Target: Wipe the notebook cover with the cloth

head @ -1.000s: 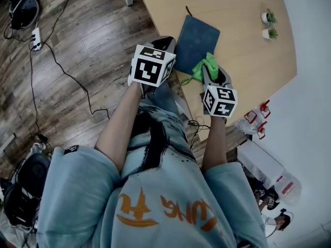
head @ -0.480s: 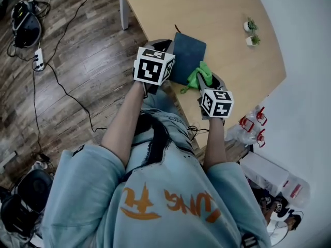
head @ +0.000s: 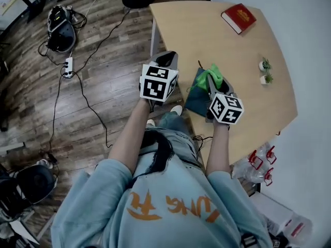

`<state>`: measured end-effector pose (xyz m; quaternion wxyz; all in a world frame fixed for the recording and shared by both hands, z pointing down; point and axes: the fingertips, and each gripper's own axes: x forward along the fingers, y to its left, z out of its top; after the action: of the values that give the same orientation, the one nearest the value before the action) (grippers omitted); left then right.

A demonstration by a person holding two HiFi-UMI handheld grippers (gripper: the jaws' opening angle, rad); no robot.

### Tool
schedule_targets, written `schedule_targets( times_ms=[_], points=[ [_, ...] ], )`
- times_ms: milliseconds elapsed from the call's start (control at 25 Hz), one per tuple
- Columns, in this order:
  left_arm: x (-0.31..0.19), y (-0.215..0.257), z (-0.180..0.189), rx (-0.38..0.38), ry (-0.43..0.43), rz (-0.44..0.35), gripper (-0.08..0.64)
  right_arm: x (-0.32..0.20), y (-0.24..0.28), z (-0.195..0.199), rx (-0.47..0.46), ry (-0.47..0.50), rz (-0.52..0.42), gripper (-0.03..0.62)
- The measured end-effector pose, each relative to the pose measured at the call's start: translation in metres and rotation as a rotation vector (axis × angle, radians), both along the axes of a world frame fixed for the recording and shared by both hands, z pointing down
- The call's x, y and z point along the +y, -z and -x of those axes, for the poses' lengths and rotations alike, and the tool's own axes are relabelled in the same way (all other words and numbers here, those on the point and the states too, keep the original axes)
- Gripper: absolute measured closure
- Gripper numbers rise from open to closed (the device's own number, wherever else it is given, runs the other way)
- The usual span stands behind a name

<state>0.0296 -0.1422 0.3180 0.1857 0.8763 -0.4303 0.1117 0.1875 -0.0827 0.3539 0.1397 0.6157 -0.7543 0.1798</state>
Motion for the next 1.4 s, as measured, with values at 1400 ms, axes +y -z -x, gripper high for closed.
schedule_targets(
  times_ms=[1400],
  points=[
    [-0.038,0.168,0.21,-0.08,0.512,-0.413,0.541,-0.128,0.206,0.202,0.023,0.28,-0.45,0.451]
  ],
)
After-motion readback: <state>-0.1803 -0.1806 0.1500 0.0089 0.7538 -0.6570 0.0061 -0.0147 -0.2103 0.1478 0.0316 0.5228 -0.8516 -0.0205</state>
